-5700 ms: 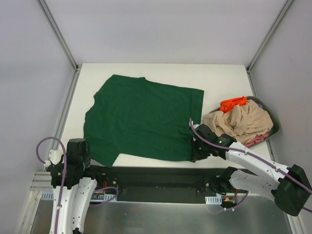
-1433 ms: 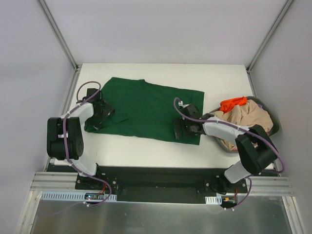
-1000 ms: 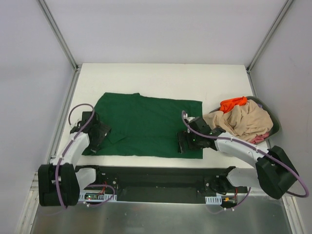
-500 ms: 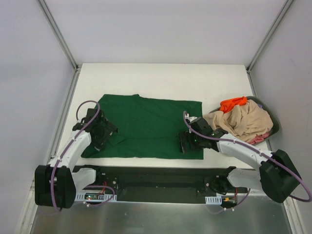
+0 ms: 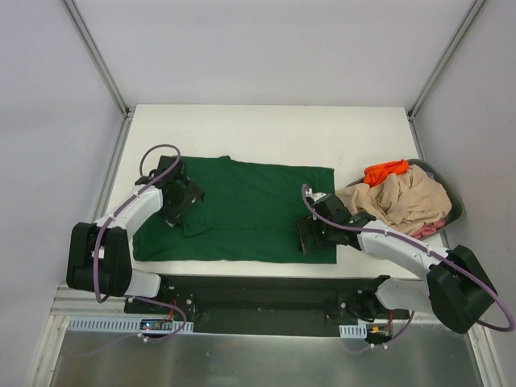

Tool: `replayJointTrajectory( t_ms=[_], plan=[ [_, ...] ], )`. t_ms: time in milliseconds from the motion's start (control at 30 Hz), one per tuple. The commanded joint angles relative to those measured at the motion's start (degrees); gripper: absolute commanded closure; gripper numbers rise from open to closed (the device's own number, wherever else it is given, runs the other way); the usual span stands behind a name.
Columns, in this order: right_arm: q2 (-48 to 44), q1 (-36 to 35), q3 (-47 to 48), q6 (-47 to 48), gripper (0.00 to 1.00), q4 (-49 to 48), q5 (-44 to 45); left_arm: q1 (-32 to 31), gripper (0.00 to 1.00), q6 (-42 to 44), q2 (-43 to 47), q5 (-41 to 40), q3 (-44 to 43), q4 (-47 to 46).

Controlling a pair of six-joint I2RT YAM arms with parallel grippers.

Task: Fold and stack the t-shirts
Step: Fold the flattened tshirt in 1/3 of the way

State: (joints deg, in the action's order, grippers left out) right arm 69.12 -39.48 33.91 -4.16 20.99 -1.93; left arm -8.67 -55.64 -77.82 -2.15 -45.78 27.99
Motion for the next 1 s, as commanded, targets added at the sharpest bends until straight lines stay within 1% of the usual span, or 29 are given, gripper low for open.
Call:
replayJointTrajectory(
  t_ms=[0,100,133,167,267,367,467,600,700,833,967],
  plan=[
    [-1.2,0.6,1.3,1.0,0.04,0.9,1.6,-0.5,0.01,2.3,-4.6,-2.9,-6.1,-3.1],
    [-1.5,1.2,1.2,1.0,0.04,0.9,1.6,-0.6,0.01,5.3,-8.4,0.6,-11.4,-4.4],
    [-1.7,1.3,1.0,1.0,0.04,0.9,1.6,-0.6,0.01,6.1,-8.9,3.3,-12.3,-4.5],
    [-1.8,1.3,0.9,1.0,0.04,0.9,1.6,-1.1,0.01,6.5,-8.8,4.1,-12.8,-4.5],
    [-1.7,1.5,0.8,1.2,0.04,0.8,1.6,-1.7,0.01,8.6,-7.2,0.8,-12.7,-4.1],
    [-1.3,1.6,0.9,1.3,0.04,0.8,1.6,-1.7,0.01,10.2,-4.5,-2.1,-10.4,-0.5],
    [-1.2,1.6,0.6,1.5,0.04,0.4,1.6,-1.7,0.01,8.8,0.3,-6.4,-5.0,2.9],
    [-0.7,1.6,0.8,1.8,0.04,0.3,1.0,-1.5,0.01,5.2,8.0,-11.0,3.6,3.0],
    [-0.7,1.8,0.7,1.7,0.04,0.0,0.6,-0.5,0.01,4.6,10.8,-12.8,6.7,3.0],
    [-0.3,1.7,0.5,1.4,0.04,0.0,0.6,0.1,0.01,3.4,9.0,-14.1,7.6,2.6],
    [-0.3,1.8,0.4,1.2,0.04,-0.1,0.7,0.1,0.01,4.1,3.7,-11.7,6.0,-0.5]
  ],
)
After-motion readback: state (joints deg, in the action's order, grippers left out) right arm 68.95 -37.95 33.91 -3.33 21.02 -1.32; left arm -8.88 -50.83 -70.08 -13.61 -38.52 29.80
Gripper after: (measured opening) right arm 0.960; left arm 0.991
